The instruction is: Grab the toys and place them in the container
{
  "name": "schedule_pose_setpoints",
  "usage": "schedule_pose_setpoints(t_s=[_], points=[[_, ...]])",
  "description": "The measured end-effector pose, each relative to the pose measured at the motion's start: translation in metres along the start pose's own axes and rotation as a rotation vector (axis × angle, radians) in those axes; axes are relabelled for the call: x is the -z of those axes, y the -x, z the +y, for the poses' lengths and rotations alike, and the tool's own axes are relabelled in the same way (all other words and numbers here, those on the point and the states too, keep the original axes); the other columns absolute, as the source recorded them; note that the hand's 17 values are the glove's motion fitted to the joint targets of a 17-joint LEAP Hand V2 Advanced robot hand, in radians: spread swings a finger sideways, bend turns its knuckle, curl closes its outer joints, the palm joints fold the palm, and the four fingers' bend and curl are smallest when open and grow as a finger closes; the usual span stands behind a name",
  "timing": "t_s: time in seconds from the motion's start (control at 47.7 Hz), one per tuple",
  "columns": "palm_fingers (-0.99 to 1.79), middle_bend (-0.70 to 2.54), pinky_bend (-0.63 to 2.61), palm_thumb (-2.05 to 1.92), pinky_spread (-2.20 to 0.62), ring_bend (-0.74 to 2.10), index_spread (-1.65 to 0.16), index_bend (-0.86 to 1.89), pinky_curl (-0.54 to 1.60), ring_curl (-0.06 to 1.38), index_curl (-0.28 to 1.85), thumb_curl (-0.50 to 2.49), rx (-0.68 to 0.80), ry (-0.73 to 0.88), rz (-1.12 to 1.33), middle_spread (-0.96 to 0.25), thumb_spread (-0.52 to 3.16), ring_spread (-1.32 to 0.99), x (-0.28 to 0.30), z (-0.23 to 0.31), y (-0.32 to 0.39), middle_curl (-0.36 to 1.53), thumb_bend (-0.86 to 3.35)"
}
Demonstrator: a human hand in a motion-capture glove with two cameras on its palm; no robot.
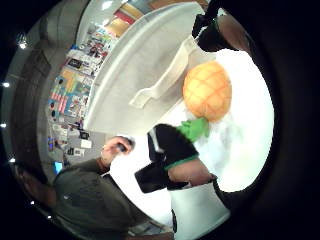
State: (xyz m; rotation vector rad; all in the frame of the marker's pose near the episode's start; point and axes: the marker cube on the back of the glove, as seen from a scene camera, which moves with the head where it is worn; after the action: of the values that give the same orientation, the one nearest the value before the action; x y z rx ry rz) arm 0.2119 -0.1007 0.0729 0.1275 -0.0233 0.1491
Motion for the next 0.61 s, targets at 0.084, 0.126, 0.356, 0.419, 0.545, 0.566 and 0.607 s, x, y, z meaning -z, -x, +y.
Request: schedule_pose_setpoints(t_s=[0.084, 0.126, 0.356, 0.419, 0.545, 0.566, 0.607], points=[[0.21, 0.38, 0.88, 0.03, -0.13, 0.64, -0.47, 0.38, 0.39, 0.33, 0.74, 0.47, -0.050, 0.003, -0.125, -0.25, 1.26, -0.34, -0.020, -0.007, 0.005, 0.50, -0.05], [0.19, 0.36, 0.87, 0.01, -0.12, 0.60, -0.47, 0.41, 0.39, 0.32, 0.74, 0.46, -0.034, 0.009, -0.153, -0.25, 1.19, -0.33, -0.029, -0.009, 0.006, 0.50, -0.05], [0.13, 0.29, 0.90, 0.07, -0.08, 0.45, -0.47, 0.42, 0.39, 0.27, 0.71, 0.45, 0.011, 0.048, -0.155, -0.23, 1.01, -0.32, -0.061, -0.023, 0.011, 0.47, -0.02], [0.21, 0.33, 0.92, 0.11, -0.07, 0.44, -0.48, 0.38, 0.38, 0.26, 0.69, 0.45, 0.013, 0.045, -0.172, -0.25, 0.99, -0.30, -0.068, -0.026, 0.014, 0.48, -0.01], [0.44, 0.37, 0.87, 0.31, -0.09, 0.60, -0.50, 0.34, 0.35, 0.29, 0.65, 0.47, 0.005, 0.018, -0.182, -0.33, 1.08, -0.34, -0.077, -0.031, 0.017, 0.52, 0.09], [0.45, 0.37, 0.87, 0.33, -0.09, 0.62, -0.50, 0.34, 0.35, 0.30, 0.65, 0.47, 0.005, 0.009, -0.184, -0.34, 1.09, -0.35, -0.078, -0.032, 0.016, 0.52, 0.09], [0.52, 0.33, 0.91, 0.38, -0.15, 0.65, -0.49, 0.39, 0.37, 0.31, 0.67, 0.48, 0.002, -0.013, -0.191, -0.36, 1.12, -0.36, -0.080, -0.034, 0.017, 0.53, 0.12]])
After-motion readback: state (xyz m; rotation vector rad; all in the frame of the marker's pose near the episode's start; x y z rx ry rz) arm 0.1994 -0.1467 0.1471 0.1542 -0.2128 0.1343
